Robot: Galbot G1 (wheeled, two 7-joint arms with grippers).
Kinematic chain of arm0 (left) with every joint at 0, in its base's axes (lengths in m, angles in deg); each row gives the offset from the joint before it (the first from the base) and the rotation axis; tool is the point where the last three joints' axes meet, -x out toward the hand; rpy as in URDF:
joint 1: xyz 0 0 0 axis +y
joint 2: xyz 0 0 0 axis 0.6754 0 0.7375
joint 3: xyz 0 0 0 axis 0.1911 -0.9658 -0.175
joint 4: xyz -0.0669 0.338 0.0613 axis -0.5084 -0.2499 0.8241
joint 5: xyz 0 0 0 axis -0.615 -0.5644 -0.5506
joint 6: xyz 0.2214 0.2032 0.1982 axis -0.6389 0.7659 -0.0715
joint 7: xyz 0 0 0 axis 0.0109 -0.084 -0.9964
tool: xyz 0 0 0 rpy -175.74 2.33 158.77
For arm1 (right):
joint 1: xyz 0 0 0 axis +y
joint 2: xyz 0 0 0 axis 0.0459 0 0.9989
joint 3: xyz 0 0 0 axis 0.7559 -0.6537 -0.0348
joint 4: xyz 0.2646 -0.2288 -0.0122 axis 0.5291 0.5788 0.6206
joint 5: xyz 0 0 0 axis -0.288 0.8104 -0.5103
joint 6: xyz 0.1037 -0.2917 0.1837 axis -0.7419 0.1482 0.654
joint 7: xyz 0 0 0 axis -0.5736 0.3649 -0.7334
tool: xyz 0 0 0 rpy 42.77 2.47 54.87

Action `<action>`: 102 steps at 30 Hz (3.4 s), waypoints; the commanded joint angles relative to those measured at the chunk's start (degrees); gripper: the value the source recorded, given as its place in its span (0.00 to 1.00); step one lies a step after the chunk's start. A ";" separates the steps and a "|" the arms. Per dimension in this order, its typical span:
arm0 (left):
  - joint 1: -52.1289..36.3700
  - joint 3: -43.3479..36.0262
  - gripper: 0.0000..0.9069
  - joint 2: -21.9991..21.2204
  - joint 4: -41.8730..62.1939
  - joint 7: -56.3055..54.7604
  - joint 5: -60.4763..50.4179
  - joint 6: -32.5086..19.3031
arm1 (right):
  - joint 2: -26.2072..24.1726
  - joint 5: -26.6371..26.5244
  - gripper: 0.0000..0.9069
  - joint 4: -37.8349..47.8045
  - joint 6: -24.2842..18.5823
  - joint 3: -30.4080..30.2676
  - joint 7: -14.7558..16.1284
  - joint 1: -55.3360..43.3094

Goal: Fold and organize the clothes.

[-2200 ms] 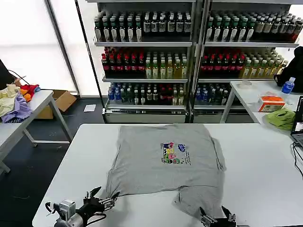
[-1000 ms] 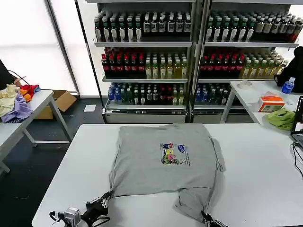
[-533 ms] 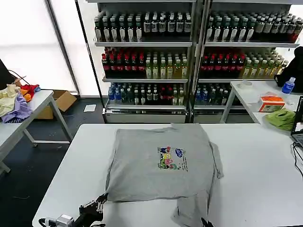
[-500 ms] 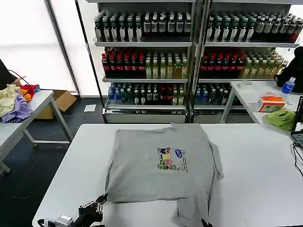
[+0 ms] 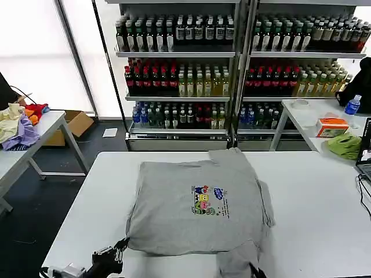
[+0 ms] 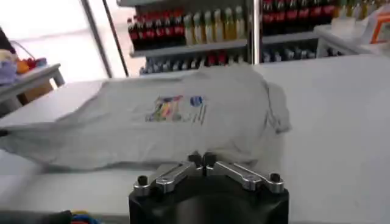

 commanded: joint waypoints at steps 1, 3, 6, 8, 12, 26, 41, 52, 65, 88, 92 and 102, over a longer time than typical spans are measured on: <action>-16.76 -0.77 0.02 1.44 8.35 2.03 4.62 1.72 | -1.27 -4.91 0.00 4.40 1.17 -1.18 -2.99 -18.99; -18.24 -1.20 0.02 1.78 9.96 2.95 4.94 1.72 | -1.72 -5.88 0.00 6.37 1.77 -1.71 -3.29 -22.24; -20.58 -2.23 0.02 1.56 12.66 3.37 4.99 1.71 | -2.19 -6.05 0.00 9.70 2.35 -3.10 -3.36 -26.38; -22.72 -2.73 0.01 0.95 15.17 3.28 5.00 1.72 | -2.25 -6.00 0.00 12.78 2.56 -3.96 -3.34 -29.01; -26.55 -3.75 0.02 -0.56 19.51 3.14 5.72 1.70 | -2.69 -5.09 0.00 19.14 3.26 -5.50 -3.02 -34.37; -31.26 -4.32 1.00 -3.59 27.38 2.14 5.54 1.59 | -1.28 -4.10 1.00 31.74 7.56 -9.58 -1.50 -42.41; -19.28 -1.97 1.00 -2.10 17.88 1.27 5.32 1.32 | -1.89 -2.21 1.00 16.12 15.07 -0.03 -5.51 -25.12; -20.02 -5.60 1.00 -4.23 20.86 1.26 2.90 1.14 | 0.69 3.22 0.54 17.25 16.07 -0.50 -8.48 -20.30; -19.67 -7.21 0.16 -5.99 22.03 1.19 2.35 0.15 | 0.95 3.40 0.00 18.95 15.83 -3.62 -9.55 -21.95; -19.74 -8.30 0.03 -6.86 21.42 0.38 1.74 -2.31 | 0.56 -0.55 0.00 18.96 15.12 -3.04 -8.59 -22.07; -19.05 -7.41 0.03 -6.77 20.60 0.14 1.82 -2.67 | 0.18 -1.38 0.00 18.39 15.15 -2.58 -8.33 -21.90; -10.98 -3.07 0.02 -3.76 11.91 1.34 1.54 -2.21 | -1.53 -4.11 0.00 15.52 16.17 1.77 -7.02 -17.54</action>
